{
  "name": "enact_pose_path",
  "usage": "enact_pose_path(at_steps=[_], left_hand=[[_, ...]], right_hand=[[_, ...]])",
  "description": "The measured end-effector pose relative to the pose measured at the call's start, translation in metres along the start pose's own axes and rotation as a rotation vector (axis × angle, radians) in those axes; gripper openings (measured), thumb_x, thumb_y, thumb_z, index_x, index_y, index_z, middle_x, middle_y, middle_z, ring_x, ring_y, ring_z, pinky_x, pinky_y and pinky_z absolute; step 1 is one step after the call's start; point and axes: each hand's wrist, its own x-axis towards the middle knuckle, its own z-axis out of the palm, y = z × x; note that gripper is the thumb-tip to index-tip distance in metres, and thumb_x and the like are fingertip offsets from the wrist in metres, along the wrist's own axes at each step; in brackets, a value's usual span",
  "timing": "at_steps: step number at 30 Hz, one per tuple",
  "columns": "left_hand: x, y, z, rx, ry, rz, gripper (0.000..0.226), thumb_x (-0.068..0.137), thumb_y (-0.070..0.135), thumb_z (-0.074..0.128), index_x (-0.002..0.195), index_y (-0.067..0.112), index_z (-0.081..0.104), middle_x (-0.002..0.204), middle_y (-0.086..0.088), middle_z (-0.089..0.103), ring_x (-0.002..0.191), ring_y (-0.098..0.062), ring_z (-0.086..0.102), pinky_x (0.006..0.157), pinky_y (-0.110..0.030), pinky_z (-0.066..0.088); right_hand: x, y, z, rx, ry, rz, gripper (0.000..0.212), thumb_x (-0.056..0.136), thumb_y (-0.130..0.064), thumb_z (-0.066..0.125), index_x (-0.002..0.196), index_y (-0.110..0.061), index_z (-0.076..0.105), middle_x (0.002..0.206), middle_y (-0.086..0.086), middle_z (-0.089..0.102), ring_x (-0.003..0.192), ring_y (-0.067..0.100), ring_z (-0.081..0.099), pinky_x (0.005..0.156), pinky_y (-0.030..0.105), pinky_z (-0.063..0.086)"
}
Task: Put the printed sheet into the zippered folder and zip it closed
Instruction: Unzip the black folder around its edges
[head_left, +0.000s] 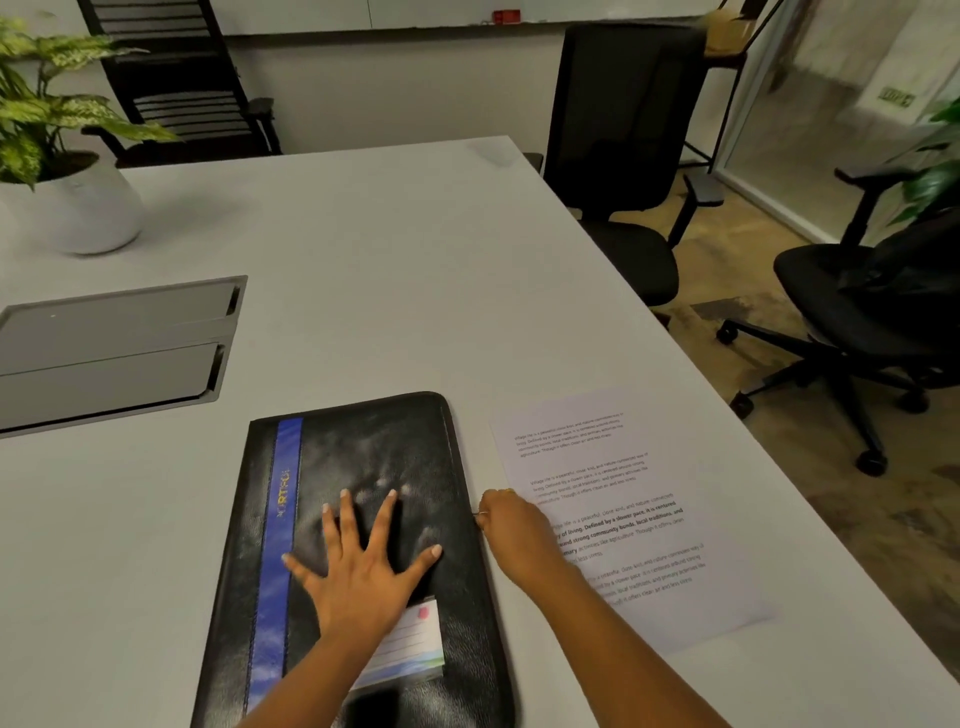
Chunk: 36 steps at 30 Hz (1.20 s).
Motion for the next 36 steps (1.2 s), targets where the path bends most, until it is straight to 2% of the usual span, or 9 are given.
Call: enact_pose_path(at_steps=[3, 5, 7, 12, 15, 21, 26, 31, 36], left_hand=[[0.001, 0.000, -0.001, -0.074, -0.078, -0.046, 0.098, 0.059, 0.090, 0.019, 0.142, 0.047, -0.009, 0.155, -0.002, -0.022, 0.143, -0.022, -0.020, 0.106, -0.069, -0.008], [0.003, 0.000, -0.002, -0.058, -0.120, -0.050, 0.096, 0.063, 0.089, 0.026, 0.141, 0.047, -0.011, 0.155, -0.001, -0.024, 0.142, -0.021, -0.022, 0.105, -0.068, -0.009], [0.005, 0.000, -0.003, -0.034, -0.150, -0.052, 0.097, 0.063, 0.089, 0.024, 0.140, 0.047, -0.015, 0.153, -0.001, -0.028, 0.142, -0.022, -0.024, 0.105, -0.068, -0.010], [0.004, 0.002, -0.004, 0.012, -0.173, -0.071, 0.098, 0.059, 0.091, 0.015, 0.133, 0.044, -0.029, 0.151, -0.001, -0.032, 0.141, -0.024, -0.026, 0.104, -0.070, -0.006], [0.003, 0.005, -0.008, 0.016, -0.209, -0.091, 0.095, 0.060, 0.091, 0.015, 0.127, 0.045, -0.034, 0.149, 0.000, -0.036, 0.140, -0.024, -0.029, 0.101, -0.074, -0.004], [0.002, 0.010, -0.011, 0.006, -0.247, -0.131, 0.090, 0.062, 0.091, 0.017, 0.121, 0.048, -0.037, 0.148, 0.002, -0.039, 0.138, -0.022, -0.033, 0.097, -0.078, -0.001], [0.001, 0.013, -0.012, -0.008, -0.247, -0.147, 0.091, 0.062, 0.090, 0.018, 0.123, 0.049, -0.036, 0.148, 0.003, -0.039, 0.138, -0.021, -0.032, 0.096, -0.080, 0.001], [0.002, 0.013, -0.012, -0.011, -0.243, -0.149, 0.091, 0.062, 0.090, 0.017, 0.123, 0.049, -0.036, 0.148, 0.003, -0.038, 0.139, -0.022, -0.032, 0.095, -0.080, 0.000], [0.002, 0.014, -0.006, 0.013, -0.205, -0.121, 0.088, 0.065, 0.088, 0.013, 0.125, 0.045, -0.035, 0.150, 0.000, -0.036, 0.139, -0.024, -0.031, 0.095, -0.080, 0.000]], right_hand=[[-0.001, 0.000, -0.005, -0.066, -0.122, -0.067, 0.021, 0.096, -0.013, 0.036, 0.093, -0.008, 0.056, 0.102, 0.019, 0.061, 0.075, 0.020, 0.047, 0.065, 0.028, 0.035], [-0.002, -0.001, -0.009, -0.065, -0.182, -0.091, 0.024, 0.095, -0.010, 0.035, 0.096, -0.002, 0.058, 0.102, 0.022, 0.060, 0.079, 0.026, 0.053, 0.067, 0.033, 0.040], [-0.002, -0.001, -0.013, -0.043, -0.212, -0.102, 0.027, 0.096, -0.009, 0.035, 0.099, 0.002, 0.059, 0.102, 0.024, 0.061, 0.085, 0.032, 0.059, 0.069, 0.035, 0.043], [-0.004, -0.001, -0.017, -0.025, -0.232, -0.126, 0.031, 0.098, -0.013, 0.034, 0.095, 0.002, 0.061, 0.096, 0.024, 0.063, 0.082, 0.033, 0.060, 0.068, 0.032, 0.043], [-0.004, 0.000, -0.016, 0.003, -0.246, -0.132, 0.031, 0.098, -0.013, 0.035, 0.090, 0.002, 0.060, 0.084, 0.020, 0.062, 0.070, 0.024, 0.054, 0.061, 0.027, 0.039], [-0.005, 0.004, -0.015, -0.019, -0.242, -0.165, 0.031, 0.097, -0.014, 0.034, 0.078, -0.003, 0.056, 0.062, -0.002, 0.042, 0.056, 0.012, 0.042, 0.051, 0.021, 0.032], [-0.006, 0.005, -0.015, -0.011, -0.253, -0.169, 0.028, 0.096, -0.015, 0.036, 0.072, -0.011, 0.049, 0.075, 0.008, 0.052, 0.068, 0.020, 0.050, 0.061, 0.029, 0.038], [-0.008, 0.007, -0.015, -0.004, -0.247, -0.195, 0.027, 0.096, -0.015, 0.038, 0.081, -0.003, 0.056, 0.079, 0.009, 0.051, 0.071, 0.020, 0.050, 0.064, 0.030, 0.038], [-0.012, 0.005, -0.006, -0.062, -0.092, -0.169, 0.028, 0.097, -0.014, 0.035, 0.086, -0.002, 0.058, 0.080, 0.005, 0.044, 0.071, 0.018, 0.046, 0.061, 0.025, 0.033]])
